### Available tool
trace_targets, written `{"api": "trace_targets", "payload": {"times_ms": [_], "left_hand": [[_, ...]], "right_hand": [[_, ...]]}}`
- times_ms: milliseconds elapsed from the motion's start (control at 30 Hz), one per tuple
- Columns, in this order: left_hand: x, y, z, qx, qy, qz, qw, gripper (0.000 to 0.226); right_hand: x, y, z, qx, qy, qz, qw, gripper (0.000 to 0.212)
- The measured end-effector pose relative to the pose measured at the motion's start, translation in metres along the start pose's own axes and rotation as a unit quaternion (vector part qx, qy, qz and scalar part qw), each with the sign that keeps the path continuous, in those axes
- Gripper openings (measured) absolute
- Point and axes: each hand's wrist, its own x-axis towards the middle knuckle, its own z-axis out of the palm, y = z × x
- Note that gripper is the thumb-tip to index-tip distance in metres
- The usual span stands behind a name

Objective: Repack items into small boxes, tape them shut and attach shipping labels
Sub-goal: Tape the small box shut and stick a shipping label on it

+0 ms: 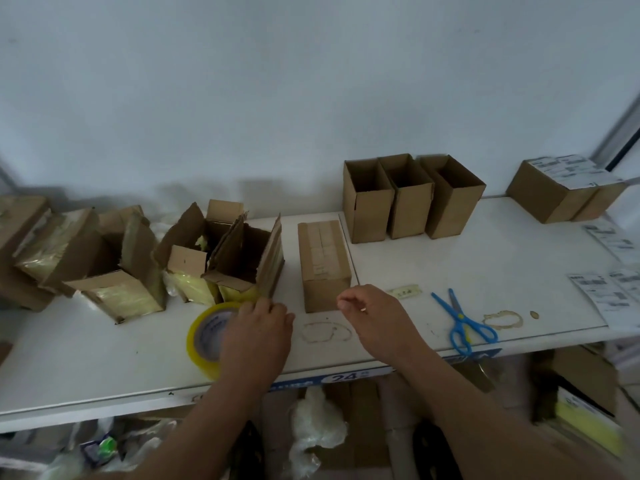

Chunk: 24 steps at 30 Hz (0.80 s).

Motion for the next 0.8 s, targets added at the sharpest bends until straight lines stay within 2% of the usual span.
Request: {"api": "trace_targets", "payload": {"times_ms": [67,133,267,367,400,500,567,667,800], "left_hand": [[0.007,0.021,-0.008,-0.117,0.049,0.005,0.992,0.031],[0.019,0.035,-0.014,-0.228,0.070,-0.023,0.971,0.036],[0.047,0.039,-0.027,-0.352,0.038,-0.053,0.934,0.050],[0.067,0.036,-0.034,-0.523,-0.007,-0.184,0.832,0.041],[0.076,0.034,-0.033,-0.544,-0.015,-0.222,0.809,0.045],[0.104,0.024,-0.022,-0.561,-0.039,-0.274,0.780,0.055],[0.119,0.020,-0.014,-0.566,-0.069,-0.273,0.774,0.058],[0.134,0.022,-0.002,-0.600,-0.116,-0.289,0.737,0.065],[0.140,0.028,0.003,-0.628,-0.148,-0.288,0.708,0.066]], "right_hand": [[0.000,0.005,-0.004,-0.029,0.014,0.003,0.999,0.020],[0.001,0.011,-0.009,-0.053,0.037,0.010,0.998,0.022],[0.015,0.021,-0.017,-0.083,0.041,-0.004,0.996,0.050],[0.034,0.018,-0.017,-0.050,0.018,-0.014,0.999,0.074],[0.041,0.017,-0.015,-0.042,0.012,-0.013,0.999,0.080],[0.053,0.016,-0.003,-0.045,-0.009,-0.005,0.999,0.096],[0.059,0.017,0.005,-0.054,-0.021,0.004,0.998,0.103],[0.068,0.020,0.013,-0.068,-0.012,0.015,0.998,0.105],[0.072,0.024,0.014,-0.052,-0.008,0.022,0.998,0.104]]}}
